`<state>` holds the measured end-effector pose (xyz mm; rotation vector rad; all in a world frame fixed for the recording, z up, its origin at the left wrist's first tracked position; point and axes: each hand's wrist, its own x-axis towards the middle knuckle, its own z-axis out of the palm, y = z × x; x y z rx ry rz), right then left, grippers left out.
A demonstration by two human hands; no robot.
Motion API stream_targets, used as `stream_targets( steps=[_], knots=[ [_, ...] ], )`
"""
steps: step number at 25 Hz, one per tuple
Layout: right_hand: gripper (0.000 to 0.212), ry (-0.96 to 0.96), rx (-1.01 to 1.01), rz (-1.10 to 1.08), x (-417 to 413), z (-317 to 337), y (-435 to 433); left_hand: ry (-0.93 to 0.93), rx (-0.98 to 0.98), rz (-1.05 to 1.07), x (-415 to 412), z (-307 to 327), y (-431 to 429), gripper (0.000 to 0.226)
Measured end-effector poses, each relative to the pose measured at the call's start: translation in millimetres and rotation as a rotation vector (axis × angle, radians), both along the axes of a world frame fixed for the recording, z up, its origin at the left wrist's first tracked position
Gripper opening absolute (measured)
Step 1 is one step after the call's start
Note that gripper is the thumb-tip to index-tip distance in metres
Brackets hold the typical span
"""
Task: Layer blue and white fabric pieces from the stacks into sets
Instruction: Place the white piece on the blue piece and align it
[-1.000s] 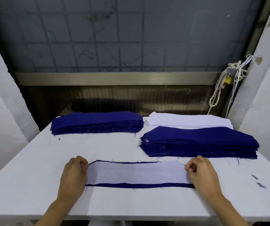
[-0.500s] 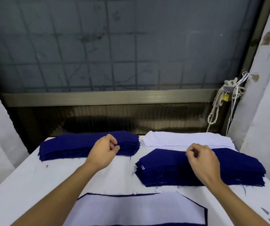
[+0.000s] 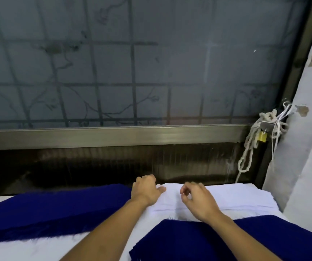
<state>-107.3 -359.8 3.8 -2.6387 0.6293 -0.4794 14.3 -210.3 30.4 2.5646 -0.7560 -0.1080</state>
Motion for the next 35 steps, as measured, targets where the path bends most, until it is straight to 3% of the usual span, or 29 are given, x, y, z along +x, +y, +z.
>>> stream_targets(
  steps=[4, 7, 10, 17, 20, 25, 33, 35],
  knots=[
    [0.015, 0.026, -0.036, 0.021, 18.5, -13.2, -6.0, -0.005, -0.075, 0.014, 5.0, -10.0, -15.5, 0.018],
    [0.041, -0.069, -0.061, 0.032, 22.3, -14.3, -10.1, -0.141, -0.054, -0.113, 0.8, -1.2, -14.6, 0.017],
    [0.054, -0.143, 0.091, 0.096, 21.1, 1.4, -8.2, -0.279, -0.037, -0.258, -8.4, 14.3, -5.7, 0.019],
    [0.015, -0.157, 0.196, 0.112, -4.5, 54.1, 3.0, -0.239, -0.361, -0.179, -27.6, 59.7, 44.3, 0.021],
    [0.014, -0.101, 0.114, 0.150, -26.5, 74.2, 7.5, -0.187, -0.496, -0.099, -32.4, 75.3, 76.3, 0.023],
    [0.027, -0.077, 0.027, 0.153, -63.5, 97.0, 19.8, -0.199, -0.528, 0.032, -41.2, 98.1, 138.8, 0.021],
    [0.010, -0.120, 0.160, 0.167, -111.9, 110.5, 40.9, -0.143, -0.635, 0.199, -42.3, 95.4, 244.3, 0.019],
    [0.018, -0.164, 0.210, 0.177, -123.6, 108.8, 47.7, -0.107, -0.673, 0.259, -45.9, 83.0, 262.8, 0.018]
  ],
)
